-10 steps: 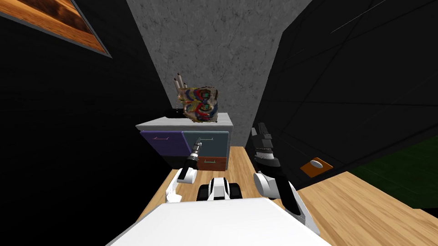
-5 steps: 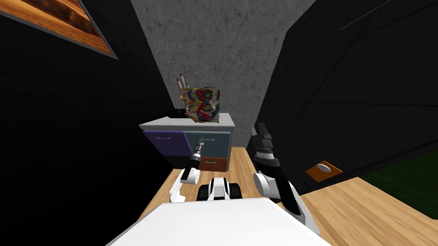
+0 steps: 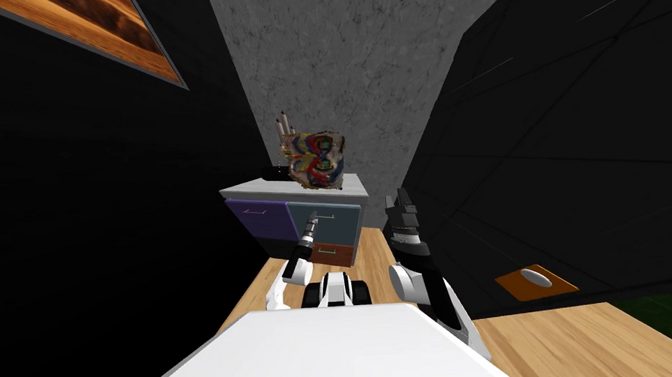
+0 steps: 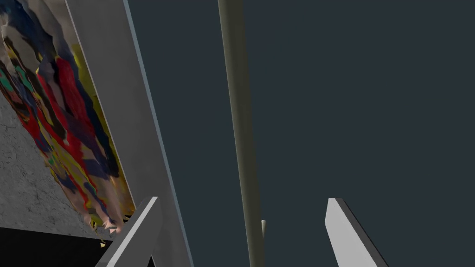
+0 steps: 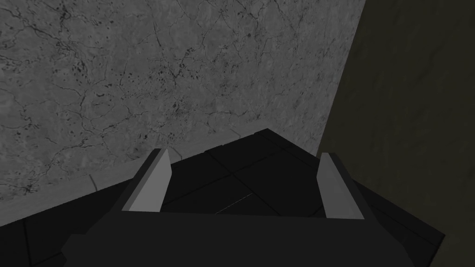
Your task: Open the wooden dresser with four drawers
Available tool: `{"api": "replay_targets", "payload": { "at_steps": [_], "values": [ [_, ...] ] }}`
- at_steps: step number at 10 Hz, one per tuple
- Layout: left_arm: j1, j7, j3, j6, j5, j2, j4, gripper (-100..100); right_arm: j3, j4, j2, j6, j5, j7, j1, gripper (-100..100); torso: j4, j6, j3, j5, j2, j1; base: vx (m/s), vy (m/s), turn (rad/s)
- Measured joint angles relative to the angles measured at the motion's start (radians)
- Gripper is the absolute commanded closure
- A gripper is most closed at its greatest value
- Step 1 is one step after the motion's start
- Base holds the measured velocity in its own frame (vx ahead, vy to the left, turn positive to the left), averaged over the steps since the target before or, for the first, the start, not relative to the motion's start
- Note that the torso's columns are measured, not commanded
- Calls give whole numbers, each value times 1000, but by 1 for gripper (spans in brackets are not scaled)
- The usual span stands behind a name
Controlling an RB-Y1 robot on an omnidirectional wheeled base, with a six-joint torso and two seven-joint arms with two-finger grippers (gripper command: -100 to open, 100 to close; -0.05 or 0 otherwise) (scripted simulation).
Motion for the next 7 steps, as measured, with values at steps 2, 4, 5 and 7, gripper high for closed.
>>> {"api": "replay_targets", "payload": {
  "at_steps": [2, 4, 5, 7],
  "values": [
    [5, -50, -33, 1, 31, -11, -3, -100, 0, 0, 0, 0, 0, 0, 0, 0, 0, 0, 0, 0, 0, 1, 62, 45, 87],
    [13, -82, -53, 9, 47, -19, -18, 100, 0, 0, 0, 0, 0, 0, 0, 0, 0, 0, 1, 0, 1, 0, -6, 1, -57],
    [9, -65, -40, 6, 35, -15, -10, 100, 0, 0, 0, 0, 0, 0, 0, 0, 1, 0, 1, -1, 2, -1, -83, -51, -133],
    [-5, -10, 0, 0, 7, 1, 4, 100, 0, 0, 0, 0, 0, 0, 0, 0, 2, 1, 2, -1, 3, -3, -69, -48, -73]
  ]
}}
